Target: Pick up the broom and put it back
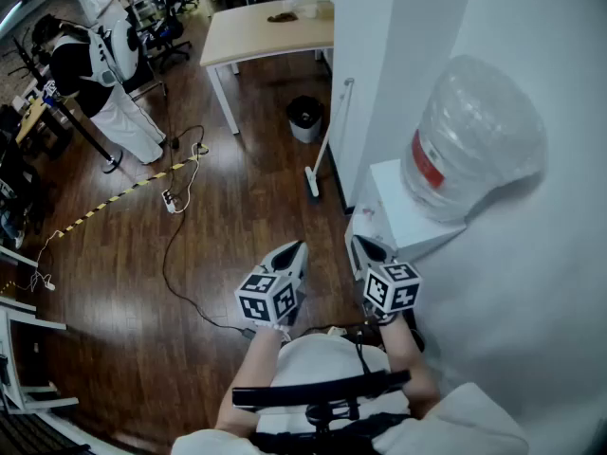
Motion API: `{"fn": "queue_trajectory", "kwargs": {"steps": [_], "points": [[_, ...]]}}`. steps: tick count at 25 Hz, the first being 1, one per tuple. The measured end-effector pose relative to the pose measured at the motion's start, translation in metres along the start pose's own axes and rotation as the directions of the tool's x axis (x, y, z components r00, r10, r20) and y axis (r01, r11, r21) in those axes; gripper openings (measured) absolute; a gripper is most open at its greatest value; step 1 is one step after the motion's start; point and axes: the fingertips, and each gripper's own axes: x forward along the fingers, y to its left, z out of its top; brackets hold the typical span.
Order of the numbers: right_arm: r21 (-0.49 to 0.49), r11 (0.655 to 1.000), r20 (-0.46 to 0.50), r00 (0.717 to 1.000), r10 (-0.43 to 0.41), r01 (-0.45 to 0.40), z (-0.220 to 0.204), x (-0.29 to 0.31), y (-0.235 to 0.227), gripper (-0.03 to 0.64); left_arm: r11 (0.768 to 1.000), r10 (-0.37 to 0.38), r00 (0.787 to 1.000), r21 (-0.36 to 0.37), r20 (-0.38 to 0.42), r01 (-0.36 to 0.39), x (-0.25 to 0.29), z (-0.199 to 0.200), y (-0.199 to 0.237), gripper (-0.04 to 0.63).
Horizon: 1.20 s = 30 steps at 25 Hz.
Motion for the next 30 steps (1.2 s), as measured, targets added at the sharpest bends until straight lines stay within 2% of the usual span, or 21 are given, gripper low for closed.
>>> {"fn": "queue_trajectory", "kwargs": {"steps": [9,15,22,30], "points": [[-0.004,1.000,0.011,0.999,0.031,-0.031,0.005,-0.018,-0.027,0.015,0.999,0.029,0.999,0.017,0.019,-0.030,0.016,-0.002,-0.028,0.006],[0.005,0.998,0.004,0.998,0.065,-0.065,-0.005,-0.027,-0.043,0.015,0.998,0.067,0.998,0.016,0.008,-0.067,0.020,-0.021,-0.043,0.006],[0.015,0.996,0.026,0.996,0.087,-0.087,0.004,-0.025,-0.047,0.015,0.994,0.100,0.995,0.034,0.017,-0.101,0.020,-0.008,-0.038,0.006],[0.026,0.998,0.041,0.997,0.063,-0.065,0.014,0.014,-0.067,0.015,0.995,0.080,0.997,0.055,0.012,-0.081,0.054,0.009,-0.009,0.006]]}}
